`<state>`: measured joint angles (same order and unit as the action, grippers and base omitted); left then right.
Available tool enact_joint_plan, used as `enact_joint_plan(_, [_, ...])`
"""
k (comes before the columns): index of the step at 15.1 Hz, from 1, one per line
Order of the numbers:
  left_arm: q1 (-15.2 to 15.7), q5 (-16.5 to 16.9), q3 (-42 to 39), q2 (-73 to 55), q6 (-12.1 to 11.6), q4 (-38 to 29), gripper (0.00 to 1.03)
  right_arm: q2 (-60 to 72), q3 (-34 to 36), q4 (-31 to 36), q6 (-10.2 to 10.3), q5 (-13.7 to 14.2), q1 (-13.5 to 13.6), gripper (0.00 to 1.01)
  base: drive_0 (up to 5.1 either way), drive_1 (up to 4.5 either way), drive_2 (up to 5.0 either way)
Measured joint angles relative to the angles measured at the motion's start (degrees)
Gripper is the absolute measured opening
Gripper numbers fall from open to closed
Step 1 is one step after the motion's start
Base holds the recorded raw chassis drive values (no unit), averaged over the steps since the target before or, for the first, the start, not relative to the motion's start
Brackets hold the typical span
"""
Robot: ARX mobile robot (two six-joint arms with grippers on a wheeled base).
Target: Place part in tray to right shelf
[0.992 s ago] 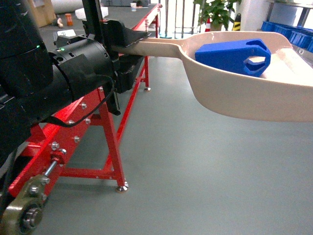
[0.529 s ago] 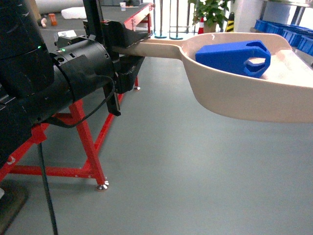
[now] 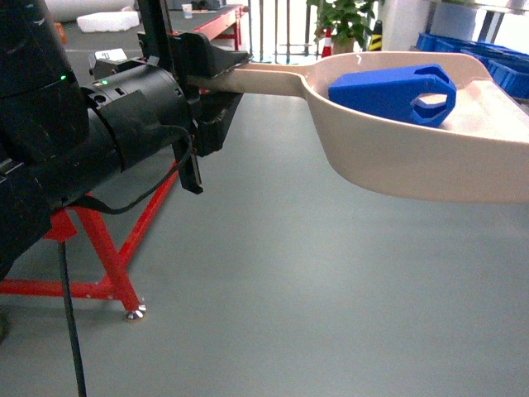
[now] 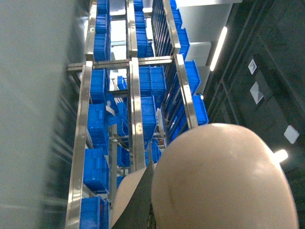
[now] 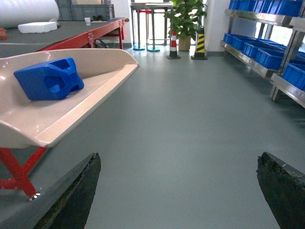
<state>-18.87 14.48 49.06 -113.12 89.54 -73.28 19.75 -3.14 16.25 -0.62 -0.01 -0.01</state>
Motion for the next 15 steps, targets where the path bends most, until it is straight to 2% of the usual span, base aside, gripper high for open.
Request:
enact_joint_plan(4, [-1.0, 0.8, 0.1, 0.0, 0.1, -0.2, 0.17, 0.0, 0.0, 0.0, 0.0, 0.2, 0.0, 0.98, 0.9, -0.72, -0.1])
enact_joint_plan(6, [-0.3, 0.3, 0.1, 0.0, 0.0, 0.0, 0.17, 0.0, 0.0, 0.0, 0.0, 0.1, 0.0, 0.98, 0.0, 1.08, -1.0])
enact_joint_plan(15, [-0.1, 0.0, 0.1, 0.0, 0.0, 0.0, 0.17, 0.0, 0.0, 0.1, 0.0, 0.1, 0.0, 0.98, -0.1, 4.03, -4.2])
